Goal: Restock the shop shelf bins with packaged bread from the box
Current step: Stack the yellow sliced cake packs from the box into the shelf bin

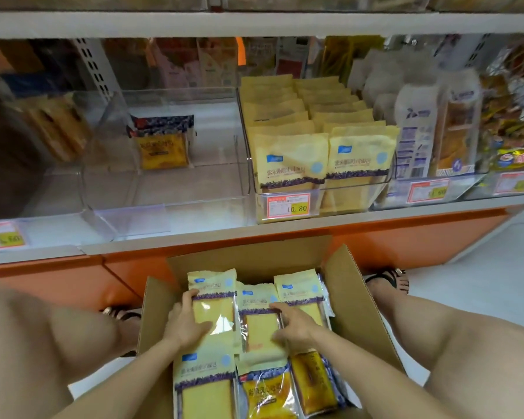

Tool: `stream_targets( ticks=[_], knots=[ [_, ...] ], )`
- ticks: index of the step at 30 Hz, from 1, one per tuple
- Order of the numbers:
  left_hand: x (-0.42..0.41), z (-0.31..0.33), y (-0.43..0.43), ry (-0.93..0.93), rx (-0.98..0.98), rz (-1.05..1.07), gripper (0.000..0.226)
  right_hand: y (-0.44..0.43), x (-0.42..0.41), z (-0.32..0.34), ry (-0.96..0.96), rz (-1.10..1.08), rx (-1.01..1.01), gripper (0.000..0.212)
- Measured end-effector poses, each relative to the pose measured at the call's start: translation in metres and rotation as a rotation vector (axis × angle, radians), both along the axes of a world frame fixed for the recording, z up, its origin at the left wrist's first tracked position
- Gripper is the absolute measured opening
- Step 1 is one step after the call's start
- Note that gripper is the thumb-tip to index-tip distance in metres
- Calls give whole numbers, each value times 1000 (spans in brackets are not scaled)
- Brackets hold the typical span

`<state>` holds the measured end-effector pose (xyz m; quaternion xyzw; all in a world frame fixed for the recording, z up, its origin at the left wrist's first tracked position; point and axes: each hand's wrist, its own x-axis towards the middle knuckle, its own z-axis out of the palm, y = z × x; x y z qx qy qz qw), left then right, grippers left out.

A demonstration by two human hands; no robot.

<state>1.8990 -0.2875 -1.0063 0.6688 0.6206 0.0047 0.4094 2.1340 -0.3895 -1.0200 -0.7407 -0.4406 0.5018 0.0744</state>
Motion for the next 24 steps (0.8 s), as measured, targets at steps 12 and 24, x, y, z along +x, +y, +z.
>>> stream_targets(
  ticks=[12,24],
  knots=[
    [2,14,1,-344,46,50,52,10,-20,-10,351,-407,130,55],
    [-7,46,-9,-470,-14,-47,48,-3,-37,32,502,-405,123,57]
  ],
)
